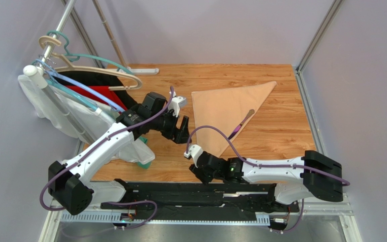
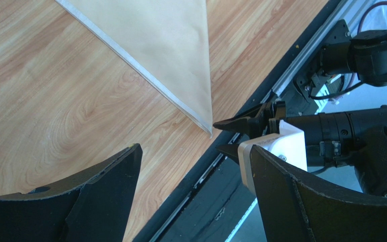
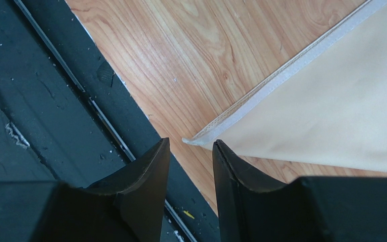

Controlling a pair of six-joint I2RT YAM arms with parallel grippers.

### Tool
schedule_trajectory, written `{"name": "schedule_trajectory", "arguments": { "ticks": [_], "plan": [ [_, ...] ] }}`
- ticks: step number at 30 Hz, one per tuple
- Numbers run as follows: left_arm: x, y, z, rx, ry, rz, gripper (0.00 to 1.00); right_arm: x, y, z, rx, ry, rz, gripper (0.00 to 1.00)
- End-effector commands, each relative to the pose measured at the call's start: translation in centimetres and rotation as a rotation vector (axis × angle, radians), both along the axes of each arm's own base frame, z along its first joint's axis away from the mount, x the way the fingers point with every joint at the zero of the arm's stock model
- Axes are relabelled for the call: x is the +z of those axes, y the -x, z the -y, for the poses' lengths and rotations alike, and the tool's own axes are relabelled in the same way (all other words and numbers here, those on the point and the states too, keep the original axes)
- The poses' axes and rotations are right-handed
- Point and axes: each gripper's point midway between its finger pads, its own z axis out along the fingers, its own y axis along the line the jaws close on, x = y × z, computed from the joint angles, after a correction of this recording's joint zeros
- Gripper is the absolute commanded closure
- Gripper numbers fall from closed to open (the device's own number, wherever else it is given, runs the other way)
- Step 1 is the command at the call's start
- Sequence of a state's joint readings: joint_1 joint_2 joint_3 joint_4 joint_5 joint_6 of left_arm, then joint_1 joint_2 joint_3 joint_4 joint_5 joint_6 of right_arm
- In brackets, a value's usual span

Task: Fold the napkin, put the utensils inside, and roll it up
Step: Fold the napkin

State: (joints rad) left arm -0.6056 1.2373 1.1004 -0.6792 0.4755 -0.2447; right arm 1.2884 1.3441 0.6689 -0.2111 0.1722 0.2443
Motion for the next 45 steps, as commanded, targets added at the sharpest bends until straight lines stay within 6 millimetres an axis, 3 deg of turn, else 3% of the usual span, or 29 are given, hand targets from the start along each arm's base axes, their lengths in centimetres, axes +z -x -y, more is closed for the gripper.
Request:
{"name": "schedule_trajectory", "arguments": {
  "ticks": [1,10,15,36,45],
  "plan": [
    [0.7,-0.9,0.1,0.025,0.050,0.020,0.12,1.0,-1.0,-2.0,-0.005,-0.040,0.063,0.59],
    [-0.7,-2.5,-1.0,0.090,0.061,-0.004,0.12,0.8,-1.0,-1.8,-0.054,-0.043,0.068,0.59],
    [-0.7,-3.0,-1.1,0.104,0.076,-0.015,0.12,-0.5,-0.7,-1.1,-0.055,0.000,0.052,0.60],
    [-1.0,-2.6,-1.1,0.089,0.096,-0.033,0.12,-2.4,0.5,0.7,-0.097,0.078,0.031,0.59],
    [-1.1,-2.6,-1.0,0.083,0.102,-0.037,0.12,-1.0,-0.8,-0.2,-0.108,0.073,0.096,0.58]
  ]
}}
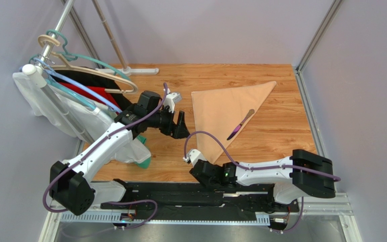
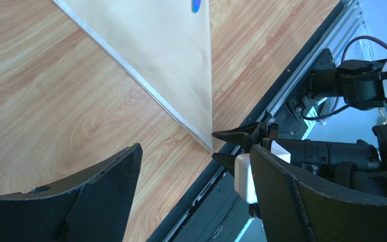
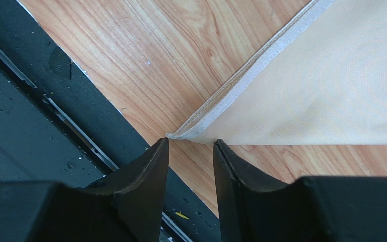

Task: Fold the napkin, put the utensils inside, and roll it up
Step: Fold the napkin

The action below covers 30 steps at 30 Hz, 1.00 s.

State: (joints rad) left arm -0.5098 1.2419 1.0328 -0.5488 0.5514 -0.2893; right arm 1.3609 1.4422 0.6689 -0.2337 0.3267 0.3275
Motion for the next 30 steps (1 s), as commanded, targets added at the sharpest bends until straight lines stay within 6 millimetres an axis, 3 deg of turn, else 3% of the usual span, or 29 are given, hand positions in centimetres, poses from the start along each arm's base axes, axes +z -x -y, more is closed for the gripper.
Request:
{"name": "schedule_trajectory", "arguments": {
  "ticks": [1,8,16,30],
  "plan": [
    [-0.6,-0.2,-0.4,0.013,0.016,-0.028,0.12,1.9,-1.0,-1.2,-0.016,-0.032,0.058,0.58],
    [-0.8,-0.1,-0.1,-0.002,0.024,-0.044,0.12,2.5,-0.9,-1.6,0.019,-0.040,0.060,0.56],
    [-0.9,-0.1,0.0,-0.004,0.026,-0.053,0.12,1.5,-0.6,-2.5,0.048,-0.037,0.047,0.56],
    [-0.9,0.1,0.0,-0.011,0.030,-0.053,0.12,-0.8,-0.2,-2.2,0.060,0.022,0.018,0.61]
  ]
}}
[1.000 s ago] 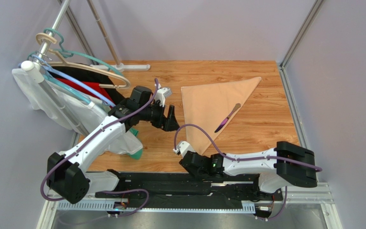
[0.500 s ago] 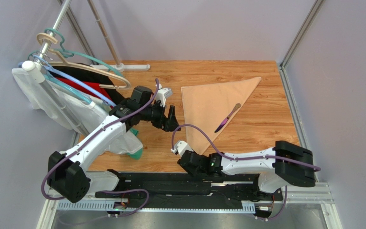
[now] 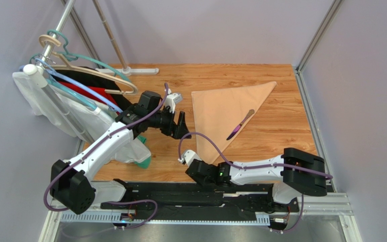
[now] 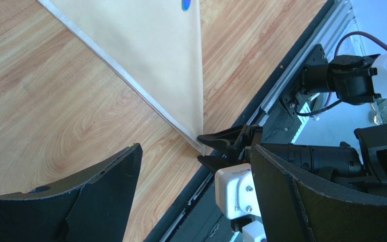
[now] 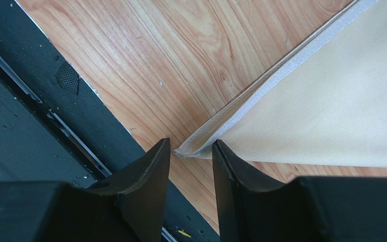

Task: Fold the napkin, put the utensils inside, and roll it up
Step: Fold the napkin

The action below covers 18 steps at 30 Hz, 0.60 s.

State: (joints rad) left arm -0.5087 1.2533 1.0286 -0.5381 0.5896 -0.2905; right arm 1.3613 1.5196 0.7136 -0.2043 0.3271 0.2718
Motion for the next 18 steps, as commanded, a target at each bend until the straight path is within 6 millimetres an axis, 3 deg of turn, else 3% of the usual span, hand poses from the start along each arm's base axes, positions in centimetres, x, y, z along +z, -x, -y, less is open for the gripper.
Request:
{"name": "schedule_trajectory", "arguments": {
  "ticks": [1,3,9,13,18],
  "plan": [
    [-0.8,-0.2,-0.4,0.015,0.008,-0.035,0.12,-0.4,0.4,-0.7,0.016,-0.001,-0.013,0.63],
    [-0.8,-0.2,-0.4,0.014,0.010,-0.035,0.12,-0.7,0.5,-0.5,0.006,0.007,-0.023,0.64],
    [-0.6,-0.1,-0.4,0.011,0.015,-0.030,0.12,-1.5,0.6,-0.1,-0.020,0.024,-0.041,0.81],
    [-0.5,-0.1,-0.4,0.009,0.017,-0.026,0.12,-1.7,0.7,-0.5,-0.032,0.012,-0.057,0.99],
    [-0.4,-0.1,-0.4,0.009,0.017,-0.022,0.12,-0.8,0.8,-1.5,-0.032,-0.036,-0.065,1.00]
  ]
}}
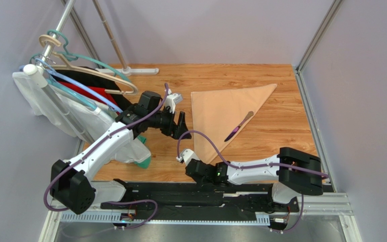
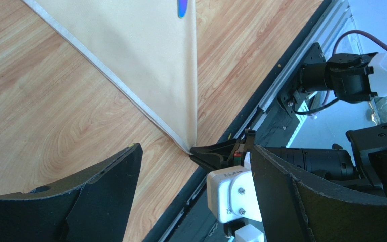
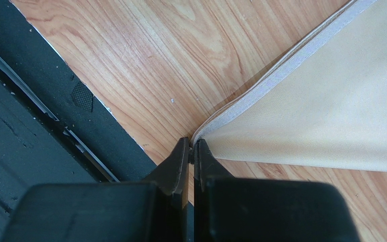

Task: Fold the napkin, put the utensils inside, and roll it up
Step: Fold the napkin

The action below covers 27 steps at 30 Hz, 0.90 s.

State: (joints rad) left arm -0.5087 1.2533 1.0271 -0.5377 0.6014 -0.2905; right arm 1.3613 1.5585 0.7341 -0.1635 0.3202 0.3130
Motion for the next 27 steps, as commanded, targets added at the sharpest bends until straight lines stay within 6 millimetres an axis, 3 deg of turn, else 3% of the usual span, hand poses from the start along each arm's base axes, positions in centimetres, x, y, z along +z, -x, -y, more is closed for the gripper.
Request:
{"name": "schedule_trajectory", "arguments": {
  "ticks": [1,9,12,18,22,27],
  "plan": [
    [-0.5,-0.3,-0.5,0.020,0.008,-0.016,0.12,-0.4,1.0,-0.3,-0.002,-0.009,-0.053,1.00],
    [-0.3,-1.1,-1.6,0.082,-0.026,0.014,0.12,4.0,1.7,-1.6,-0.043,-0.143,-0.113,1.00],
    [-0.3,-1.3,-1.9,0.096,-0.030,0.018,0.12,5.3,1.4,-0.6,-0.082,-0.149,-0.113,1.00],
    [0.1,-1.3,-1.9,0.096,-0.016,0.031,0.12,7.4,-1.3,1.6,-0.180,-0.184,-0.104,1.00],
    [-0.1,-1.2,-1.8,0.083,-0.011,0.018,0.12,8.2,-5.0,4.1,-0.289,-0.180,-0.071,1.00],
    [-0.1,-1.0,-1.6,0.069,-0.001,0.009,0.12,8.8,-8.4,5.8,-0.357,-0.191,-0.043,1.00]
  ]
}}
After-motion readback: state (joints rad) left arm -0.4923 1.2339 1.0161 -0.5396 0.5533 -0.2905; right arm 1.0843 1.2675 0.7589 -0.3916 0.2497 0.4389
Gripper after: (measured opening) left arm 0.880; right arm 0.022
